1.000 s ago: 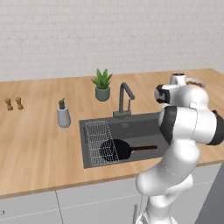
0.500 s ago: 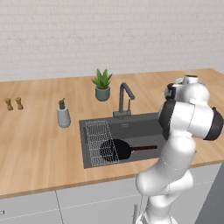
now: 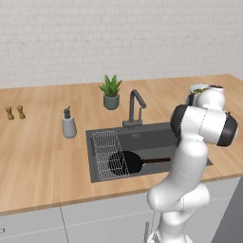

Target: Pick the pan and sponge and place them into the sink. Then turn on the water.

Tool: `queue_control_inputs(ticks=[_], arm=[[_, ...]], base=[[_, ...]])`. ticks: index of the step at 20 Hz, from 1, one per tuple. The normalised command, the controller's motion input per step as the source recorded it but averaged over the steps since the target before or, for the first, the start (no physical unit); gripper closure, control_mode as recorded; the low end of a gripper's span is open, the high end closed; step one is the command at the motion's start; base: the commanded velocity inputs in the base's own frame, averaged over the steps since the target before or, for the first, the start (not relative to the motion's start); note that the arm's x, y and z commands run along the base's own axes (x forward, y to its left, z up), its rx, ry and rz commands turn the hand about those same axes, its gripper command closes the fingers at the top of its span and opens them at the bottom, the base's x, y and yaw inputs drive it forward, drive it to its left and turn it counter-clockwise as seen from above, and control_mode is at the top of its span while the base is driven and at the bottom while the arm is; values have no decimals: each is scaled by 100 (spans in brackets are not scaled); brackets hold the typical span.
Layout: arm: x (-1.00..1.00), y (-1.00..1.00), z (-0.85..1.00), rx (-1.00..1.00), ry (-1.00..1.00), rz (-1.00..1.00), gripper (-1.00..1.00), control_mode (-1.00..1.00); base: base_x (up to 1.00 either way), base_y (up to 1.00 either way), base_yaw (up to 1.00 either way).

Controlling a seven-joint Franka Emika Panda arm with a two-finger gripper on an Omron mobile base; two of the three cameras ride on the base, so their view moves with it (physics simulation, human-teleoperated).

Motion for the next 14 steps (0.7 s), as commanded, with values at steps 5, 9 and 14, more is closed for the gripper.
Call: queue_control_inputs(ticks=[5,9,14], arm=[[0,-37,-8,0,0,-3,-100,-100],[0,-21,-21,0,0,-2,-100,-100],[0,-23,-21,0,0,-2,-100,-100]], base=[[0,0,0],[0,0,0],[0,0,0]])
